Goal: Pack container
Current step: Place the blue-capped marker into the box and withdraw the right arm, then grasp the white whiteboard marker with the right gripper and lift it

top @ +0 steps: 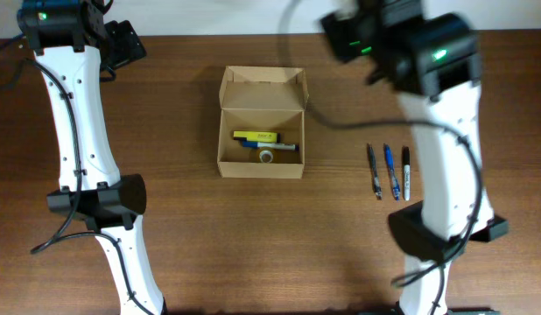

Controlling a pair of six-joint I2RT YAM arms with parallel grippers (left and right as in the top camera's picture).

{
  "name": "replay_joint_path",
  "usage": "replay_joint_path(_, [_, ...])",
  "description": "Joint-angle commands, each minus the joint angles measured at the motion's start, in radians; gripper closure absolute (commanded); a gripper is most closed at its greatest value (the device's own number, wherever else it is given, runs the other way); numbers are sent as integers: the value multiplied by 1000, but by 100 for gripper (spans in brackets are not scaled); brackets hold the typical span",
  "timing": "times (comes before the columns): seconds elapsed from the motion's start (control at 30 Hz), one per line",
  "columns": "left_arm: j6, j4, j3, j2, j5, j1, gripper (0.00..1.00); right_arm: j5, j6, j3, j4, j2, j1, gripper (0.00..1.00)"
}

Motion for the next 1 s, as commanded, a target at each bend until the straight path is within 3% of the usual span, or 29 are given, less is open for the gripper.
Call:
replay_joint_path(0.0, [5, -3, 12, 3, -3, 3, 0, 21, 99, -127, 2, 65, -169, 31])
replay_joint_path(0.2, [5, -3, 12, 3, -3, 3, 0, -206, 99, -405, 53, 73, -426, 31])
replay_joint_path(0.4, [5, -3, 12, 3, -3, 3, 0, -349, 103, -651, 73, 100, -555, 37])
replay_joint_path(0.63, [5, -3, 12, 3, -3, 3, 0, -367, 103, -829, 213, 100, -557, 37])
replay_joint_path(0.97, [5, -3, 12, 3, -3, 3, 0, -319, 103, -846, 344, 165, -549, 37])
